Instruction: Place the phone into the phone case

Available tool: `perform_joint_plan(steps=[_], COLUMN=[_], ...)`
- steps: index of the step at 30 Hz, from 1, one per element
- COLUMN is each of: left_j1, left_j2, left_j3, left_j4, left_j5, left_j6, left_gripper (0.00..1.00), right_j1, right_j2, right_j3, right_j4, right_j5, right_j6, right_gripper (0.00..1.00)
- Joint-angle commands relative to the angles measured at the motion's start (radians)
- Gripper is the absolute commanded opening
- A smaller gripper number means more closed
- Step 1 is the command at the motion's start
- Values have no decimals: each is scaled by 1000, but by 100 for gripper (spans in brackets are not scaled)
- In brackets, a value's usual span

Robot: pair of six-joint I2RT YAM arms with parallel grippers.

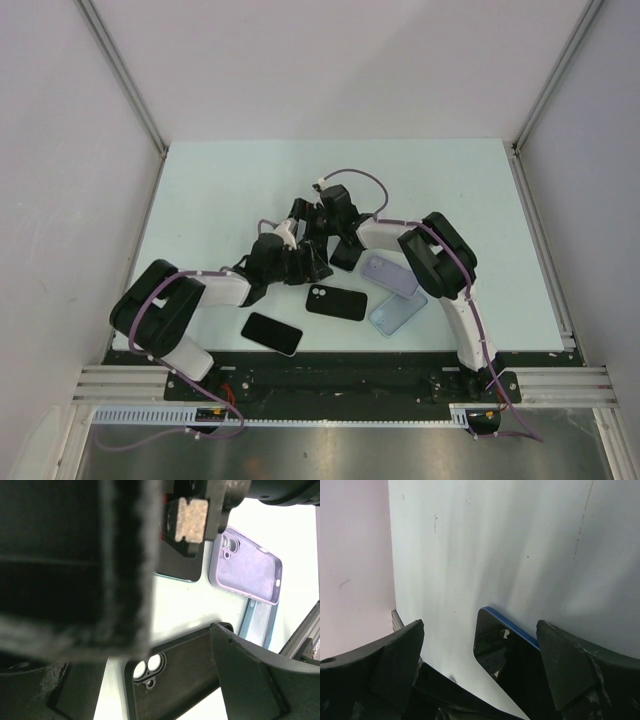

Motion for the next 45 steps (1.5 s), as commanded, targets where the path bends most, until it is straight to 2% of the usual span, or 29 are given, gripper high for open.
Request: perform_joint_plan(steps=[1, 5, 12, 18, 21, 24, 29, 33, 39, 45], left_j1=[-13, -13, -10, 74, 124, 174, 290, 347, 373, 375], left_j2=[3, -101, -408, -621, -727, -786, -748, -586, -390, -287], left_j3=[28, -15, -92, -81, -55, -67, -92, -74, -8, 31], left_j4=[32, 34, -14, -242, -371, -413, -427, -425, -425, -425], left_j5=[17, 15, 15, -27, -86, -101, -40, 12, 106, 40], left_j6=[13, 33, 78, 92, 127, 132, 76, 87, 119, 158], left_gripper=[85, 87, 91, 100, 100, 100, 100, 100, 100, 100], right_j1=[-1, 2, -19, -28, -28, -28, -18, -11, -15, -19], right_j2=[34, -26, -118, -210, -267, -313, -380, -403, -393, -348], right_j3=[19, 37, 60, 40, 2, -55, -164, -222, -287, -291], right_j4=[-198, -272, -375, -491, -504, -505, -495, -478, -399, -330], right_j5=[13, 67, 99, 140, 170, 200, 214, 208, 165, 136], right_j6=[-105, -154, -208, -278, -286, -286, -266, -245, -199, -169], right_gripper=[100, 100, 100, 100, 100, 100, 100, 100, 100, 100])
